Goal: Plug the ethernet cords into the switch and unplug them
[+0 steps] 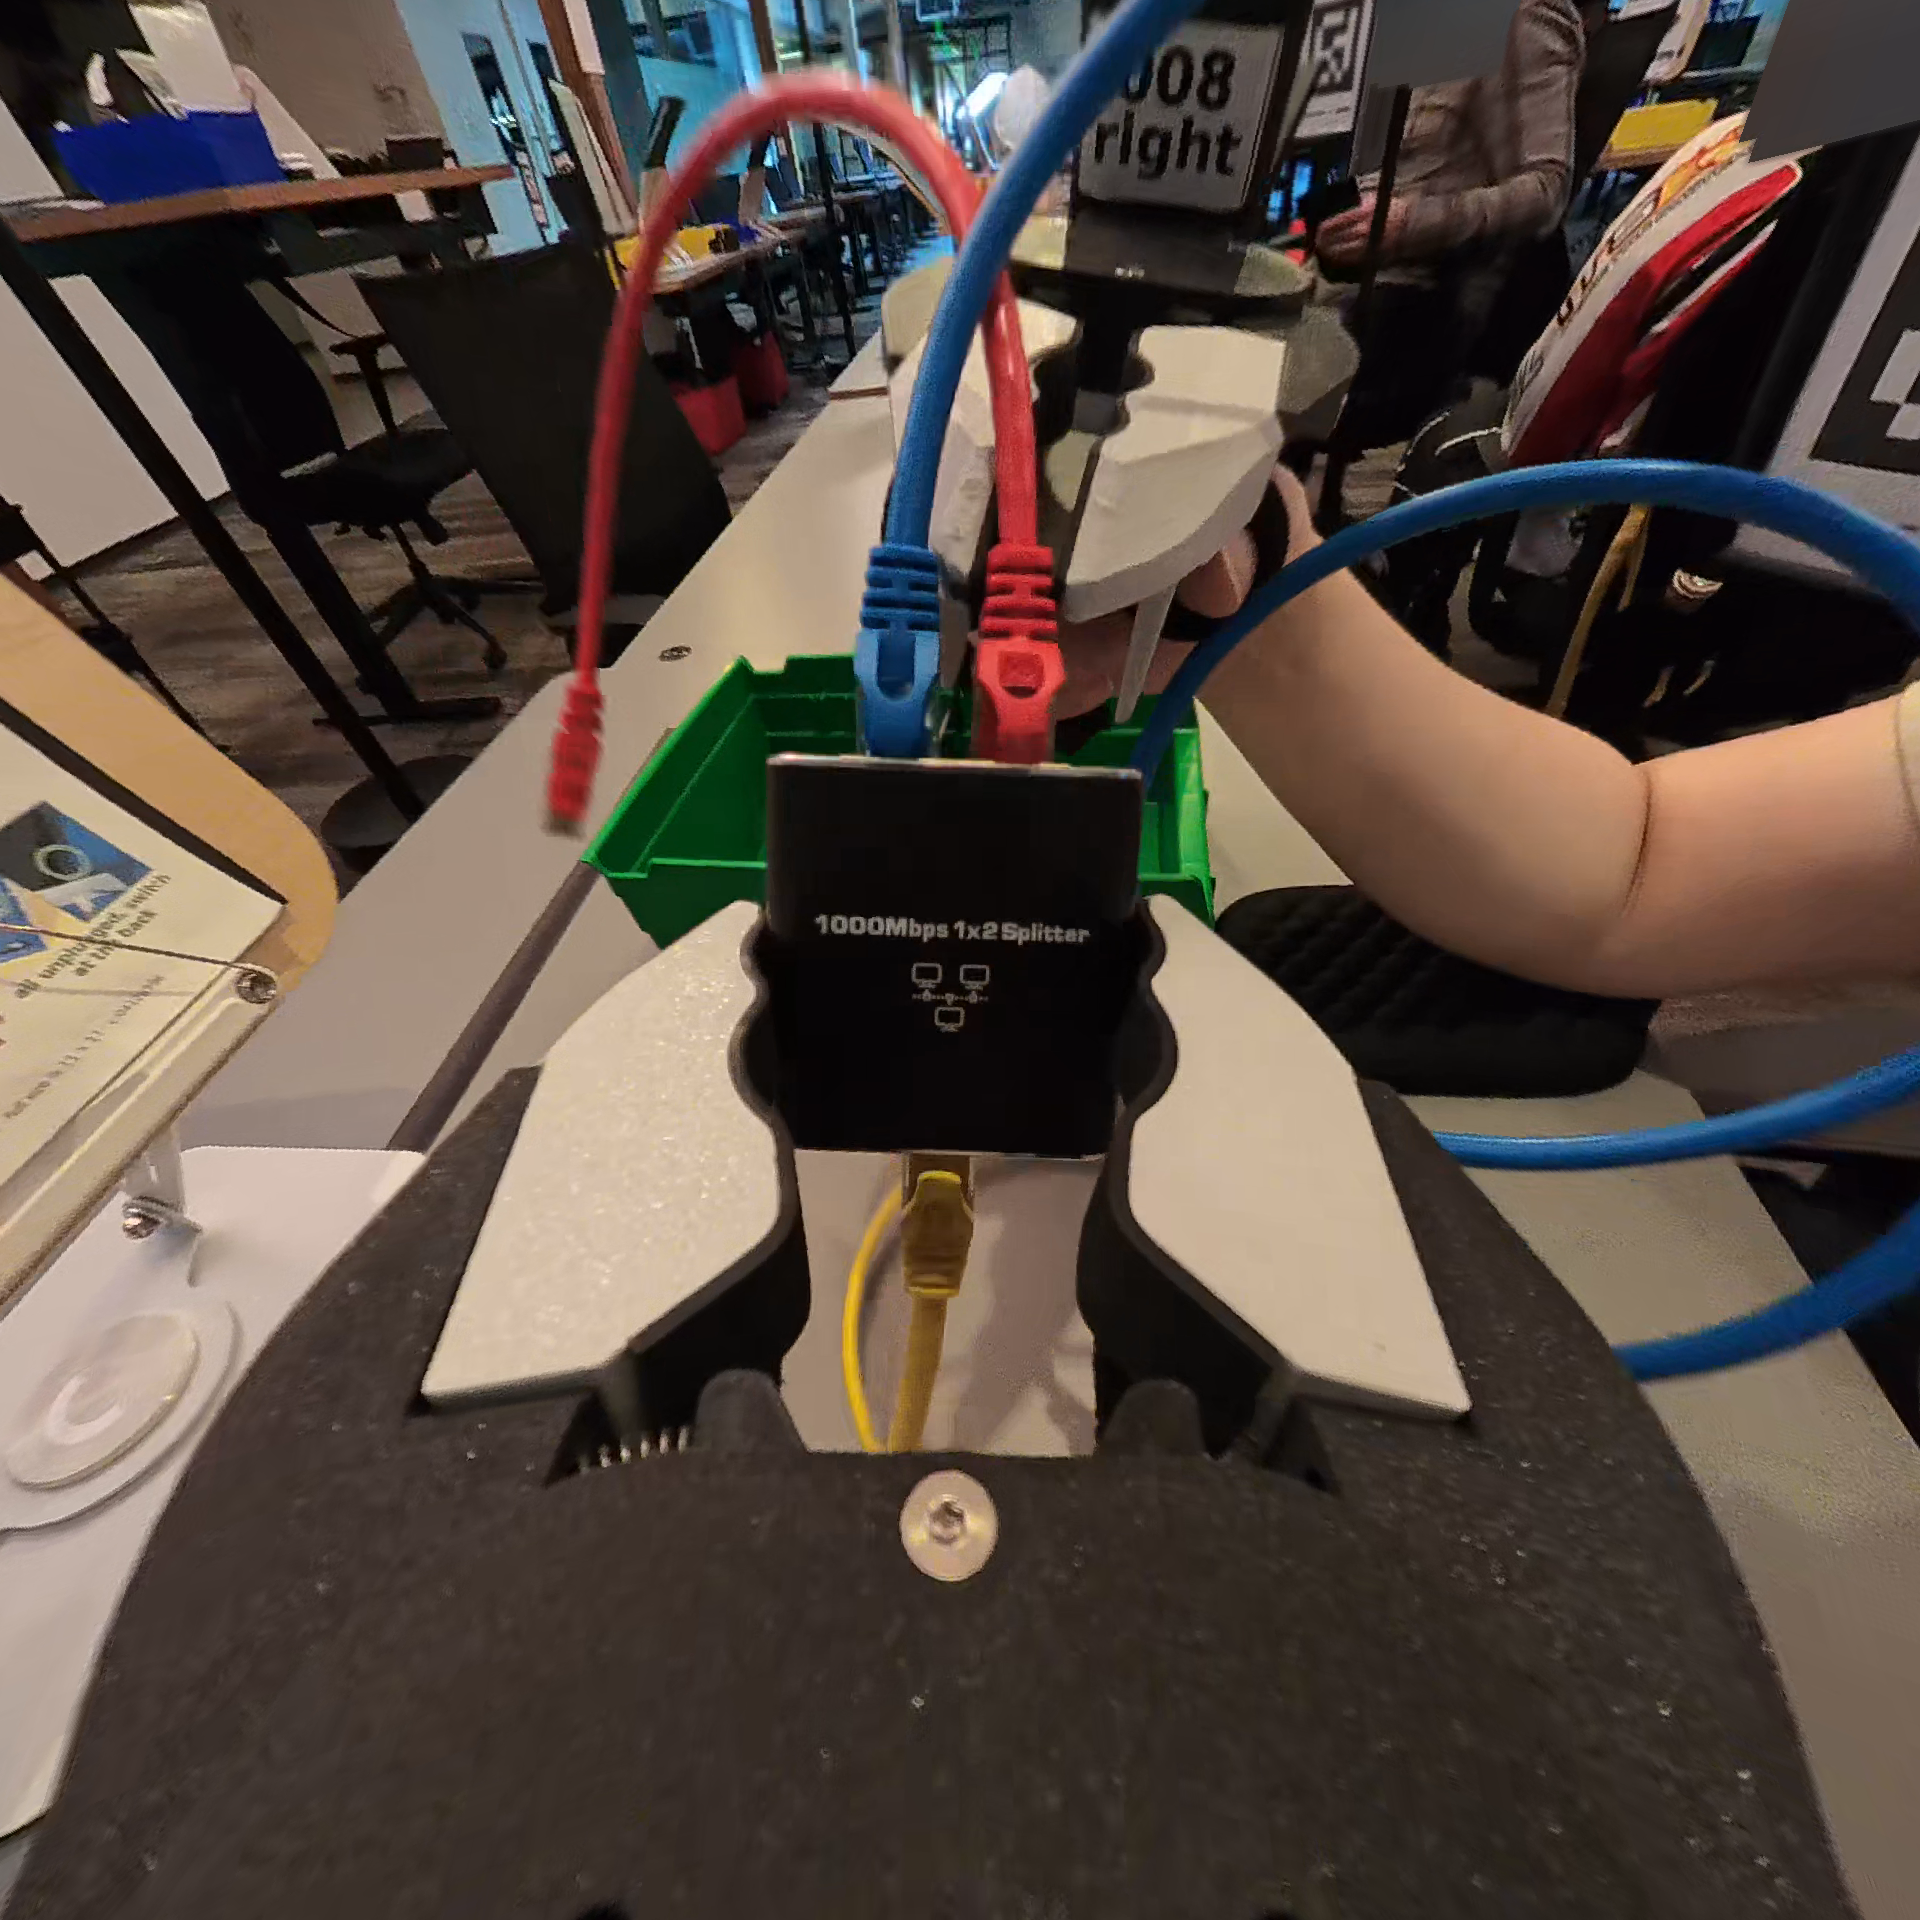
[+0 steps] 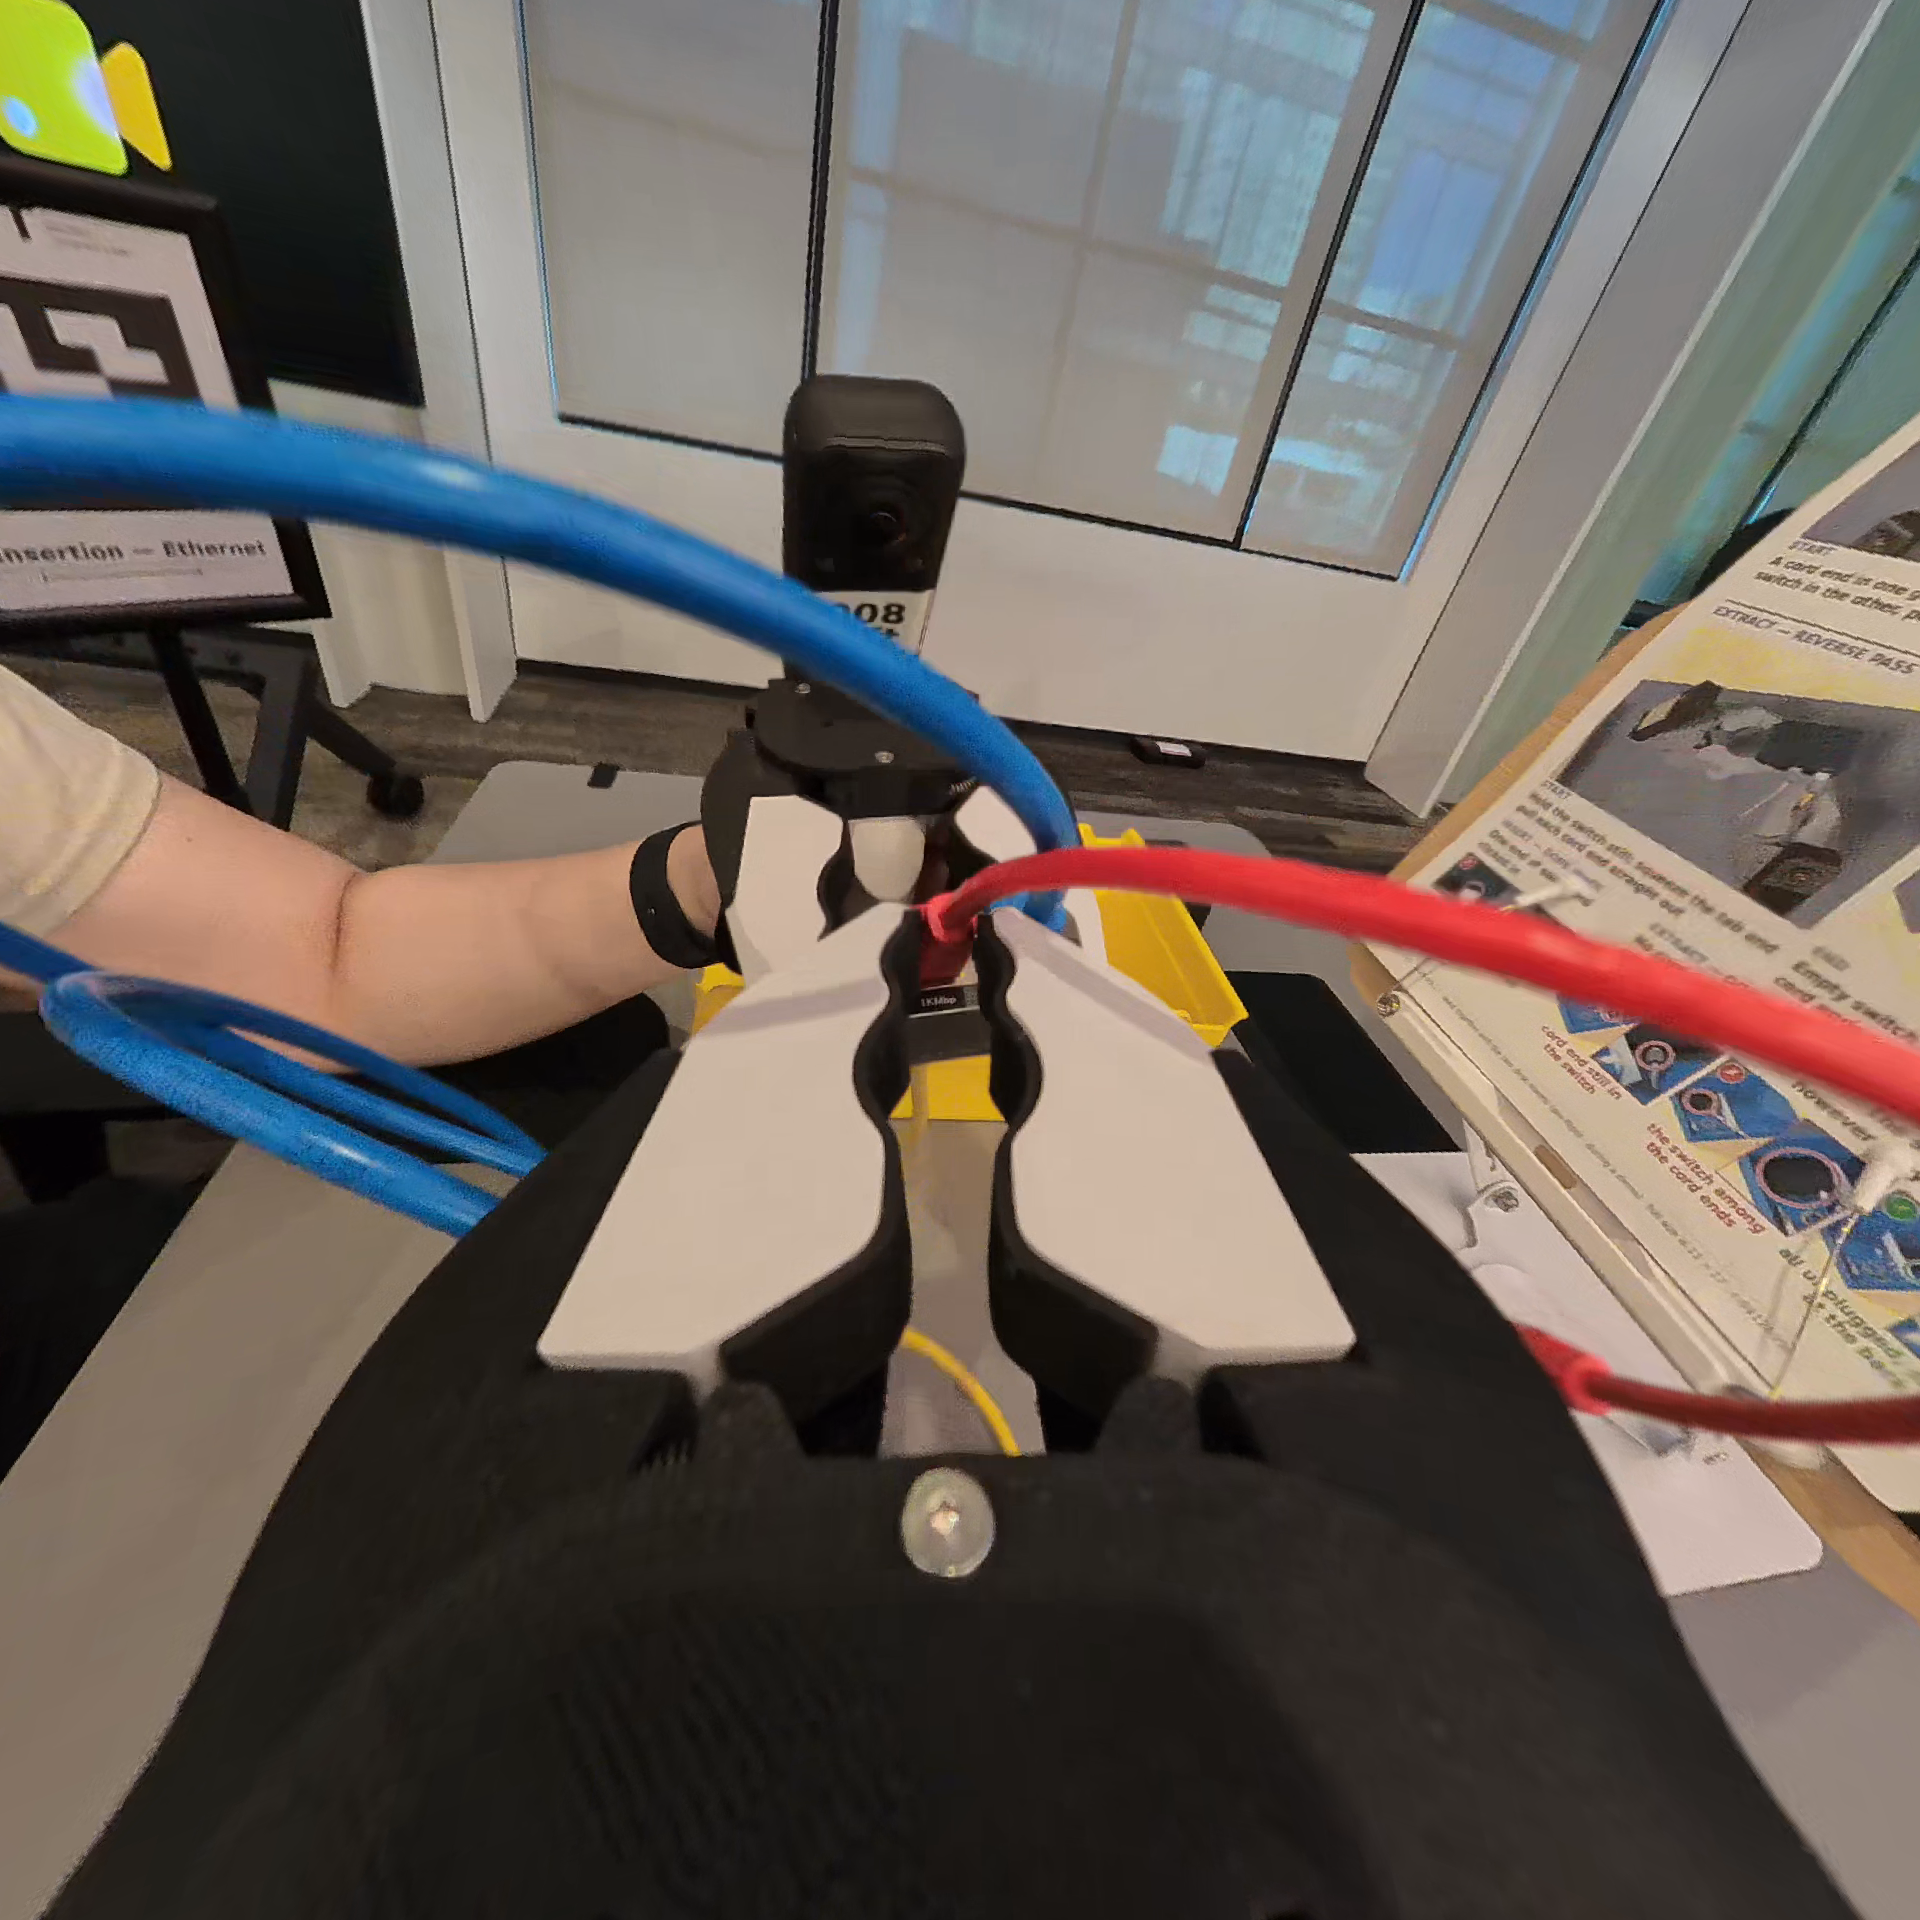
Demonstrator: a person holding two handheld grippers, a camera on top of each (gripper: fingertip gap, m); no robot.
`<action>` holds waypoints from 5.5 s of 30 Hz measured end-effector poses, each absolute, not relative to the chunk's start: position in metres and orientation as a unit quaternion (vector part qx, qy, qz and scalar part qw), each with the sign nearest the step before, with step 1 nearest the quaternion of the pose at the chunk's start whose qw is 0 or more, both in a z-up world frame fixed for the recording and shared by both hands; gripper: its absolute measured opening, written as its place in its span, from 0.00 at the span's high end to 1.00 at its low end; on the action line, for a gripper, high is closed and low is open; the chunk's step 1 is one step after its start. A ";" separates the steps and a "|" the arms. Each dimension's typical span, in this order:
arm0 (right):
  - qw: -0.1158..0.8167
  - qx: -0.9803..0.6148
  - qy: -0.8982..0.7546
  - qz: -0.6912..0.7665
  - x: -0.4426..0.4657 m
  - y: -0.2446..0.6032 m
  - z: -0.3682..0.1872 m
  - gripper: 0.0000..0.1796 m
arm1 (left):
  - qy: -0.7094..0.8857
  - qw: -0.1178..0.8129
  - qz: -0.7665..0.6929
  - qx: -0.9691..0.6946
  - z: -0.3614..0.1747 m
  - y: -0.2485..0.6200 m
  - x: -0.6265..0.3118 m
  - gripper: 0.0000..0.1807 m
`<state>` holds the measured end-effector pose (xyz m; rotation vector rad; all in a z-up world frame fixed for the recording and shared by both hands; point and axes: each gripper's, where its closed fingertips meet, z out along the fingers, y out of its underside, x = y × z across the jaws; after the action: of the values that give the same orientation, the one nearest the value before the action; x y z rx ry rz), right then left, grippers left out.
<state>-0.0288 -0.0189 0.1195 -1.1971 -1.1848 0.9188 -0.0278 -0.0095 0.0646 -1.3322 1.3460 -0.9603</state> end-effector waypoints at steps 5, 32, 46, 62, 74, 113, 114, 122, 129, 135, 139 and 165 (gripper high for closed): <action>0.540 -0.536 -0.476 0.441 -0.020 -0.013 0.118 0.94 | 0.539 0.502 -0.378 -0.561 0.075 -0.006 -0.034 0.66; 0.580 -0.360 -0.695 -0.224 -0.030 -0.006 0.073 0.78 | 0.559 0.447 -0.255 -0.650 0.039 0.012 -0.039 0.66; 0.538 -0.303 -0.734 -0.283 -0.062 -0.003 0.041 0.84 | 0.596 0.340 -0.328 -0.649 0.025 -0.018 -0.043 0.66; 0.567 -0.449 -0.671 -0.165 -0.036 0.019 0.046 0.86 | 0.450 0.468 -0.467 -0.600 0.117 0.000 -0.095 0.60; 0.612 -0.595 -0.521 -0.018 0.023 0.037 0.140 0.86 | 0.423 0.582 -0.431 -0.545 0.183 -0.045 -0.145 0.65; 0.143 -0.863 -0.470 -0.117 0.318 0.098 0.110 0.85 | 0.495 0.451 -0.382 -0.637 0.099 -0.017 -0.064 0.68; 0.116 -0.863 -0.474 -0.130 0.320 0.096 0.109 0.85 | 0.498 0.447 -0.380 -0.639 0.097 -0.017 -0.063 0.68; -0.051 -0.830 -0.498 -0.247 0.300 0.120 0.097 0.85 | 0.513 0.425 -0.363 -0.652 0.081 -0.015 -0.053 0.68; -0.071 -0.821 -0.531 -0.197 0.215 0.153 0.048 0.85 | 0.511 0.418 -0.369 -0.654 0.077 -0.014 -0.051 0.68; -0.075 -0.824 -0.548 -0.123 0.187 0.151 0.002 0.85 | 0.510 0.418 -0.380 -0.648 0.080 -0.015 -0.052 0.68; -0.059 -0.836 -0.539 -0.084 0.196 0.150 -0.021 0.85 | 0.510 0.419 -0.389 -0.643 0.084 -0.018 -0.052 0.68; 0.090 -0.792 -0.602 -0.055 0.218 0.162 -0.058 0.82 | 0.527 0.398 -0.371 -0.653 0.069 -0.019 -0.041 0.68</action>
<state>0.2185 0.1621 -0.0576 -2.3544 -1.7898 -0.1623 -0.0408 -0.0195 0.0688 -1.6541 1.3355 -0.9384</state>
